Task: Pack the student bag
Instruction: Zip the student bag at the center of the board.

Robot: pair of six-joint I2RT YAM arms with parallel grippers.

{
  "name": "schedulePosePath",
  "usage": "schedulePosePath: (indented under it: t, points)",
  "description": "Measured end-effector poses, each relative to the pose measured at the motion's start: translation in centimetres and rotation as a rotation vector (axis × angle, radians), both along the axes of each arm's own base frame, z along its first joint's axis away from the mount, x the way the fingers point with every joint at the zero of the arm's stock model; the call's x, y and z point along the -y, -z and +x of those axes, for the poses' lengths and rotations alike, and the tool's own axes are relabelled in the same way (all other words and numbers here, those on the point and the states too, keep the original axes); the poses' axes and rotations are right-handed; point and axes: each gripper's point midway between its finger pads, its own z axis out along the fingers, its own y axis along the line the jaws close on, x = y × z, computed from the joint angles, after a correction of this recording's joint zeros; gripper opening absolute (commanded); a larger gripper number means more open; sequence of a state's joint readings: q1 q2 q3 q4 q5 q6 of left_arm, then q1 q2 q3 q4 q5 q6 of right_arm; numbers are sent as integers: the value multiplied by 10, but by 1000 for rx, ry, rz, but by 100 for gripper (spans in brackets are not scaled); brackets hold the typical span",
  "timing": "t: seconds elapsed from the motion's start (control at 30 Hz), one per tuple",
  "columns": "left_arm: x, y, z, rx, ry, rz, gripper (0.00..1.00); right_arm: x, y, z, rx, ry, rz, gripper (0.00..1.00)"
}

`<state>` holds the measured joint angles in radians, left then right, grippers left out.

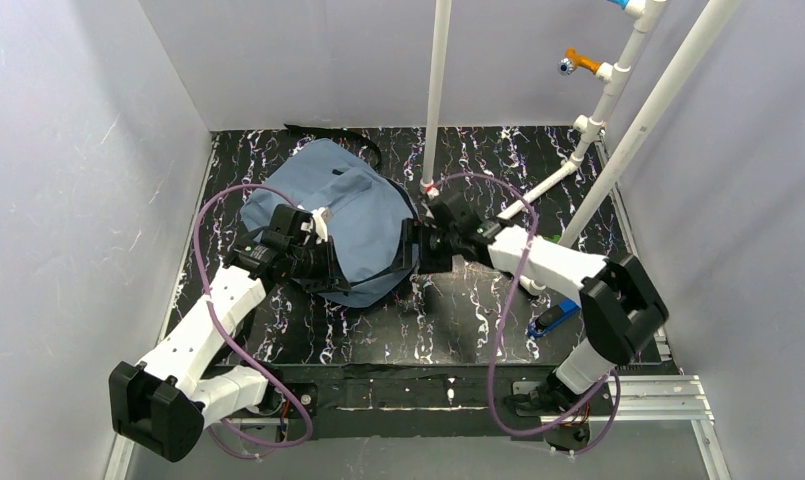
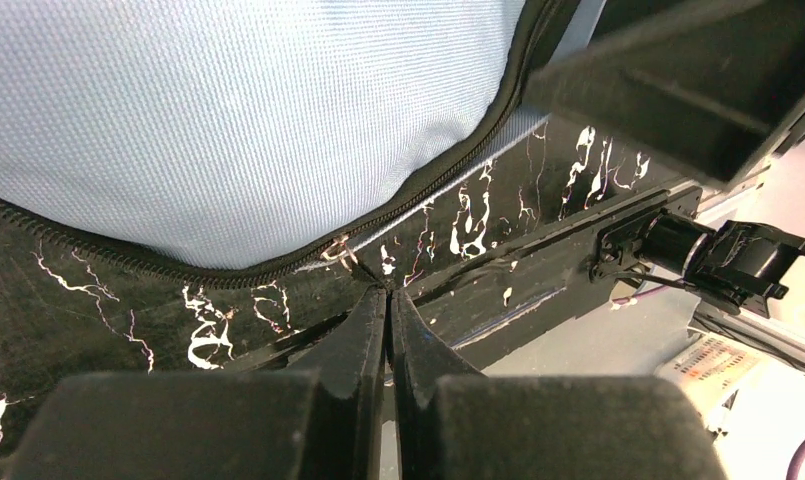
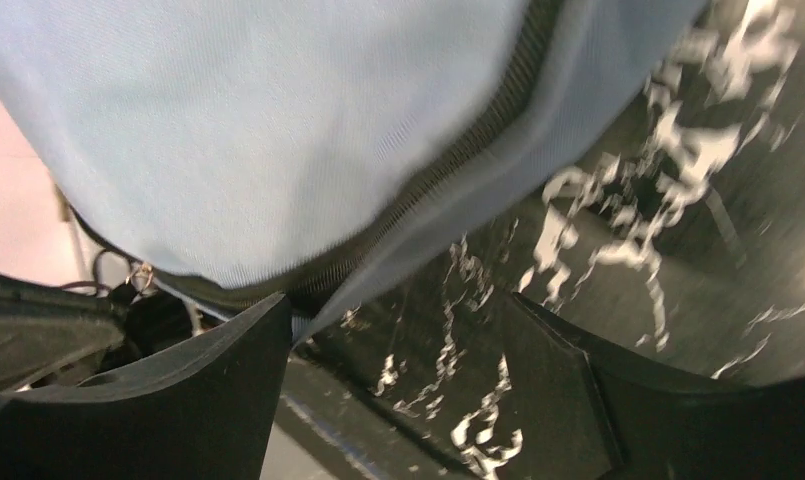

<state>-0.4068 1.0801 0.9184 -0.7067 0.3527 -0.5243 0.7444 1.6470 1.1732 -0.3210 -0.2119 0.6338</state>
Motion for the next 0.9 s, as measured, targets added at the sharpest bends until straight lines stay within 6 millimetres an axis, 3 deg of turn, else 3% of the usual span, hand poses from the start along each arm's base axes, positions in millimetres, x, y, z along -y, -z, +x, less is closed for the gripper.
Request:
schedulePosePath:
  t: [0.1, 0.27, 0.37, 0.47, 0.7, 0.9]
  points:
    - [0, -2, 2, 11, 8, 1, 0, 2, 5, -24, -74, 97, 62, 81]
    - [0, 0, 2, 7, 10, 6, 0, -16, 0, -20, -129, 197, 156, 67]
    - [-3, 1, 4, 17, 8, 24, 0, -25, -4, -16, -125, 219, 190, 44]
    - [-8, 4, 5, 23, -1, 55, 0, -29, -2, -11, -117, 242, 201, 1]
    - [-47, 18, 13, 46, -117, 255, 0, -22, 8, -9, -123, 299, 213, 1]
    - [-87, 18, 35, 72, -300, 330, 0, -23, -7, -12, -118, 273, 282, 1]
